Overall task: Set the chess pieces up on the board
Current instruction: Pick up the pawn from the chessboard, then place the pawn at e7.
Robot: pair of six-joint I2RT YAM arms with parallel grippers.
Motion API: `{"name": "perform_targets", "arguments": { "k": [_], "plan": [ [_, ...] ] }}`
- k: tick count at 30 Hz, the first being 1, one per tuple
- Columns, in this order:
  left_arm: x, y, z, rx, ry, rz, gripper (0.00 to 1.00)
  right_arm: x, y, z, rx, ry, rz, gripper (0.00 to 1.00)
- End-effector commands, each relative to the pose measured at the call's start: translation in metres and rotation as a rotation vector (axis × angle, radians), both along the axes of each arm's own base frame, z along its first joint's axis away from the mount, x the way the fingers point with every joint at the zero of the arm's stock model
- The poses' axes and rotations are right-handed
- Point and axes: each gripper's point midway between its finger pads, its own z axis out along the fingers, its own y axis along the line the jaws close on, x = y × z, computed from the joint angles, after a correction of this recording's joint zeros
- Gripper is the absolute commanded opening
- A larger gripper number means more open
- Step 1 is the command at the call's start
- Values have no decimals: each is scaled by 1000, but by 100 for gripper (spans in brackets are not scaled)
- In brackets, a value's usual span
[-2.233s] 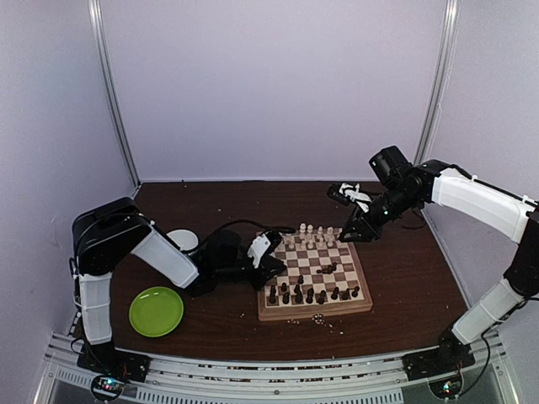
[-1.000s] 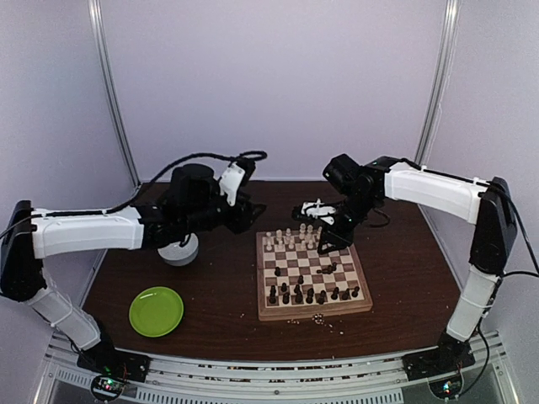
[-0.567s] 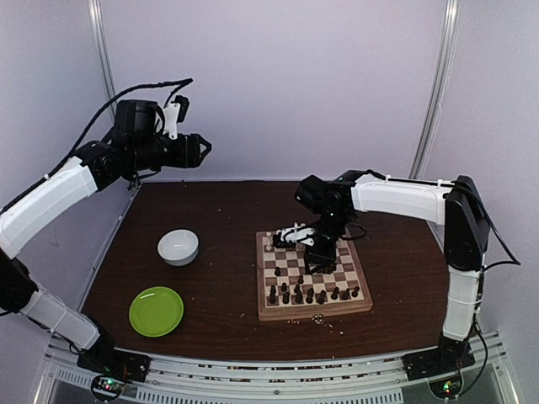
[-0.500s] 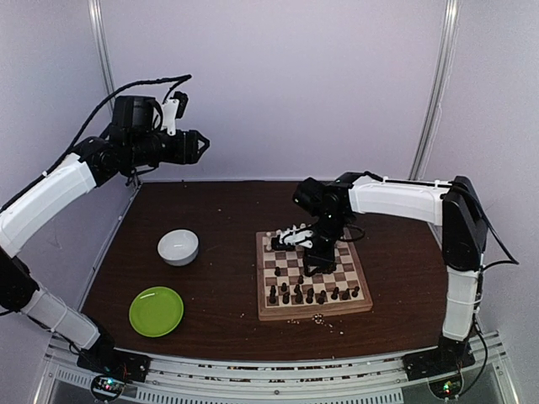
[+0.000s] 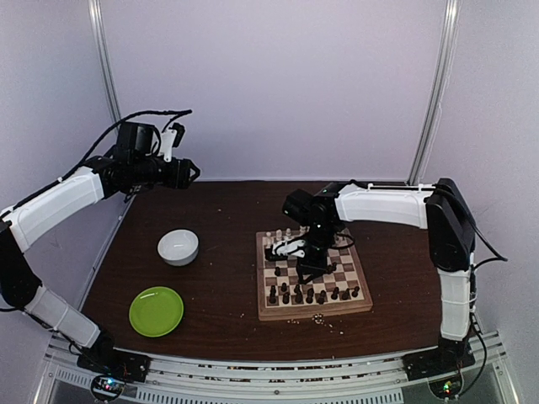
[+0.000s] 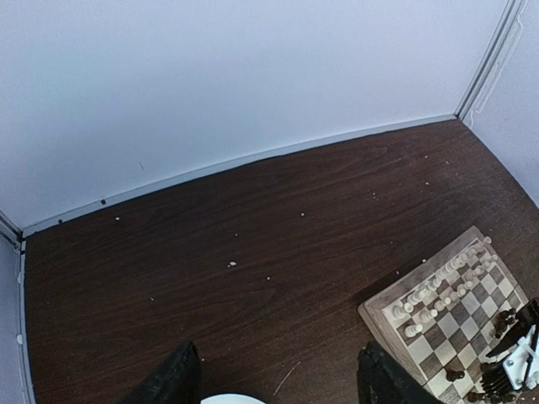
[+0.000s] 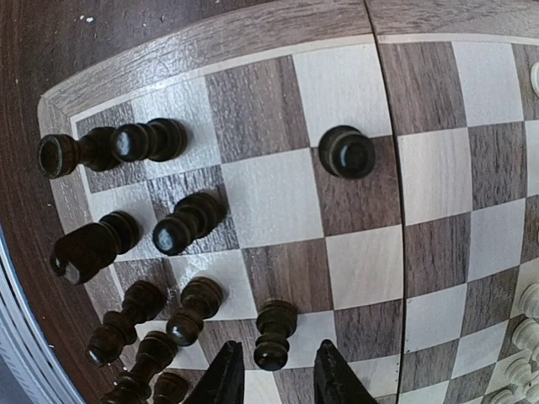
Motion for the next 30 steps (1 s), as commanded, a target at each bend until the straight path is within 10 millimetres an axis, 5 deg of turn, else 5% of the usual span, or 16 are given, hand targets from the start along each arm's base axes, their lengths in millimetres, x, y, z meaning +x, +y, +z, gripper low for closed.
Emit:
{"name": "perform_targets", "arguments": {
  "k": [1,12,19,30],
  "plan": [
    [3,-12,21,-78,-68,-60,64,9,8,1,4,-28,-12,29],
    [5,-9,18,-80,-59,-61,64,9,10,-4,6,-21,-7,25],
    [6,-9,16,-76,-56,-63,64,8,11,0,14,-18,-8,12],
    [6,-11,13,-75,-47,-69,64,-14,-14,14,14,-22,10,12]
  ]
}}
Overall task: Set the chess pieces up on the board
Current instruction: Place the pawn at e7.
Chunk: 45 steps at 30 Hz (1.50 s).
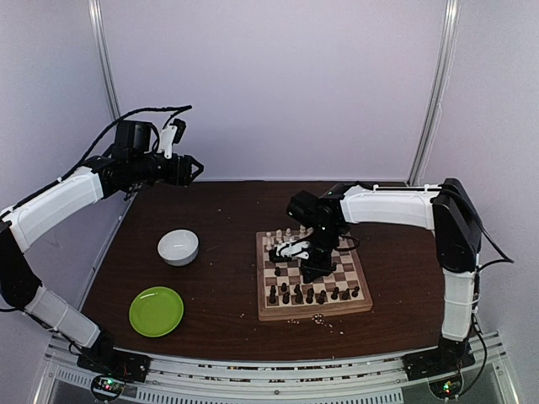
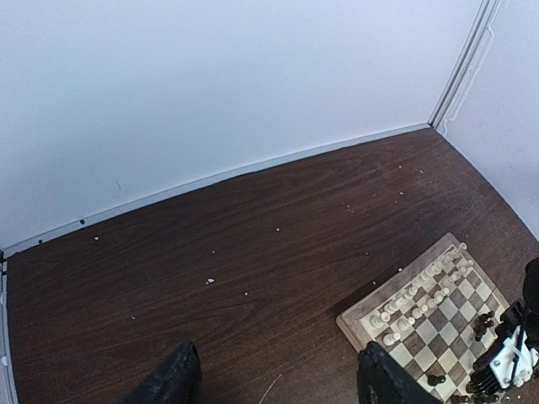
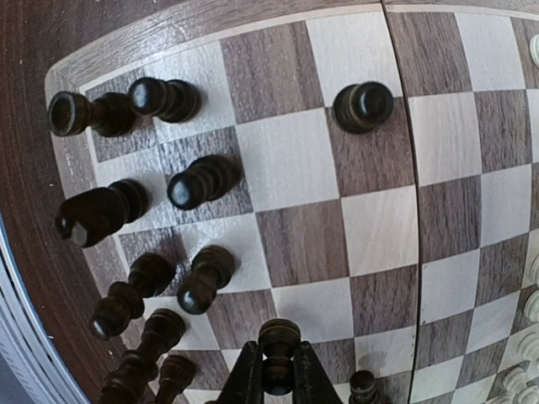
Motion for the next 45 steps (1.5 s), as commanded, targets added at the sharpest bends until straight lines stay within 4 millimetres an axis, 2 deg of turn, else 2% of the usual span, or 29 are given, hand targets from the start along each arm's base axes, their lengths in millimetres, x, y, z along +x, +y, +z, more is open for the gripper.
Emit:
{"name": "perform_targets", "arguments": {
  "k": [1,20,25,31,36,40,45],
  "plan": [
    [6,-1,2,-15,-18,-3,64,-13,-7,13,23,0,27,12],
    [6,-1,0,-12,-11,-6,65,-24,-1,-6,11,71,59,13],
    [6,-1,0,-12,-11,-6,65,-21,-1,-9,-2,59,51,14],
    [6,-1,-1,-12,-10,-8,65,-19,0,-10,-4,54,45,23],
    [7,1,-1,-17,-5,-5,65,-23,0,10,35,45,54,33],
    [8,0,-2,-21,0,-9,65,-17,3,39,79,1,48,35],
    [7,0,-2,-24,1,-9,65,-7,11,64,121,-26,46,35]
  ]
}}
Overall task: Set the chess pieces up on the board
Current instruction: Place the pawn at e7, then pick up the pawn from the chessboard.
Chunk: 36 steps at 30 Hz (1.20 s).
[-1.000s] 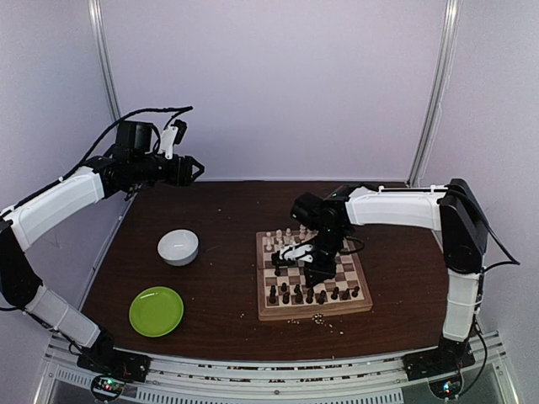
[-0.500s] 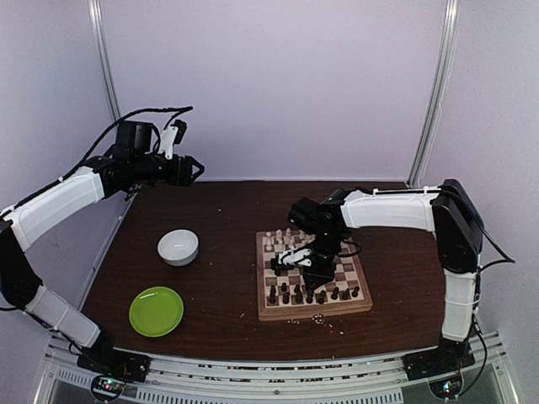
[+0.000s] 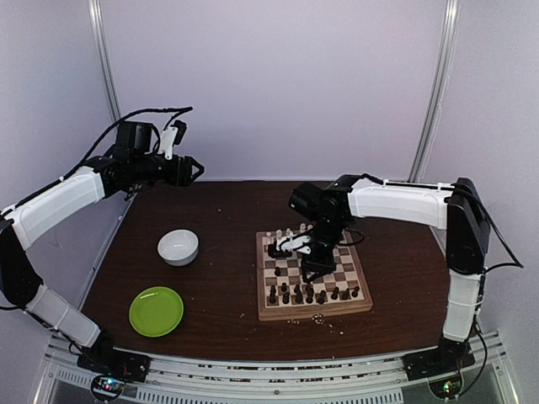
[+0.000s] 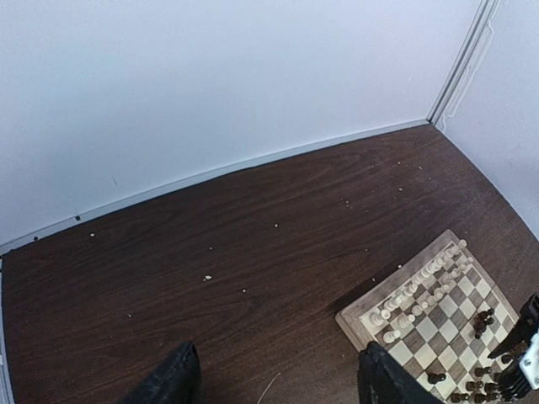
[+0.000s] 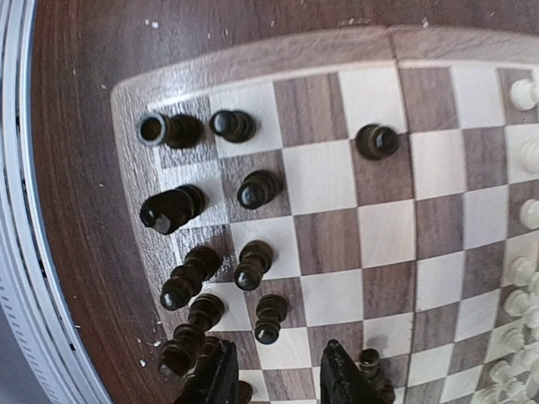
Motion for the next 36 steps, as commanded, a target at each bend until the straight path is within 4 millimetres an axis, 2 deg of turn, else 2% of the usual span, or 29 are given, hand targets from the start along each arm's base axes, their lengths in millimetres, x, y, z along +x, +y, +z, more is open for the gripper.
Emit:
{"name": "perform_targets", "arguments": {
  "k": [1,7,13,21,26,30,36],
  "plan": [
    [5,0,4,-21,-15,-3,65,9,13,42,88,-48,7,35],
    [4,2,7,-22,-23,3,65,30,41,31,92,-35,-39,35],
    [3,3,10,-24,-29,5,65,50,60,16,82,-69,-83,36],
    [2,1,10,-33,-25,-3,65,52,69,-7,42,-36,-83,39],
    [3,1,9,-34,-21,-3,65,51,73,-14,37,-29,-79,39],
    [3,1,8,-38,-17,-5,65,51,76,-19,35,-19,-78,36],
    [3,3,10,-39,-21,0,65,48,79,-20,44,0,-74,22]
  ]
}}
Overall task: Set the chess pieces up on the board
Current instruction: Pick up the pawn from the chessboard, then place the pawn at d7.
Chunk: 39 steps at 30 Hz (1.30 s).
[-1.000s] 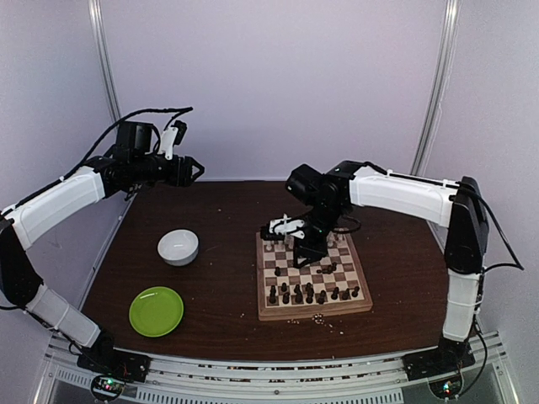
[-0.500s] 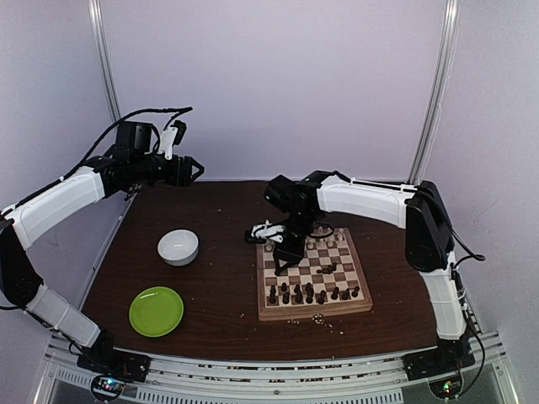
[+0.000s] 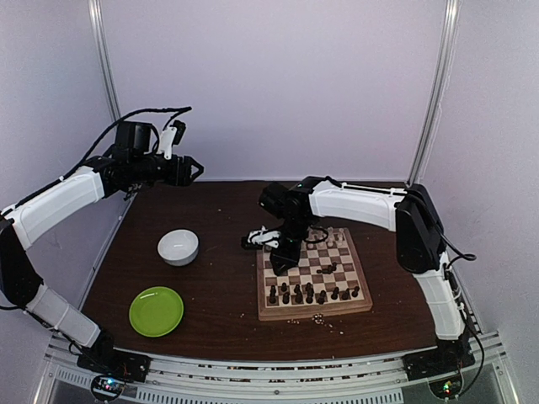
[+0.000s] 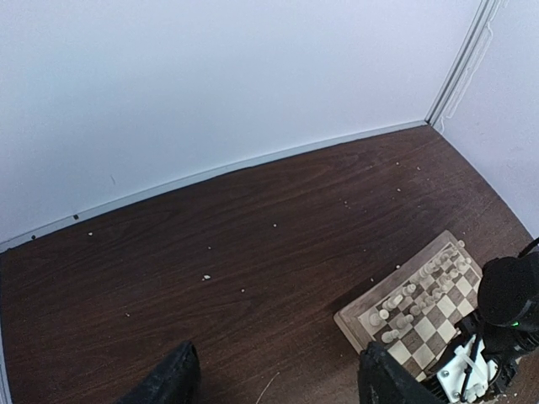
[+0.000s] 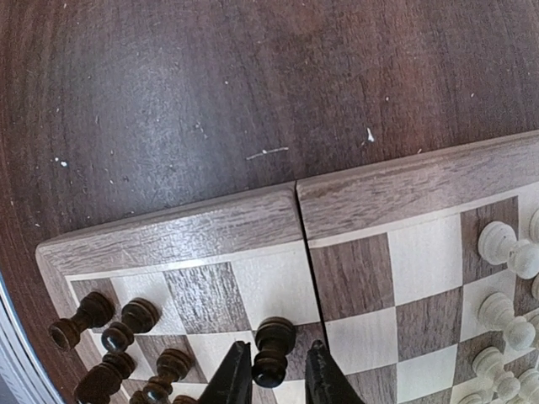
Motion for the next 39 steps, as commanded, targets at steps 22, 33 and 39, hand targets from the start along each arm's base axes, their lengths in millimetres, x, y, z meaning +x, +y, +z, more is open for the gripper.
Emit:
{"name": "perform_targets", "arguments": {
  "k": [22,33,39],
  "plan": [
    [1,-1,7,-37,-15,-13,65,-25,-96,53,50,-59,-90,8],
    [3,0,3,-31,-9,-9,65,-57,-98,28,54,30,-24,10],
    [3,0,3,-23,-12,-6,65,-49,-99,9,-6,12,-38,10]
  ]
}}
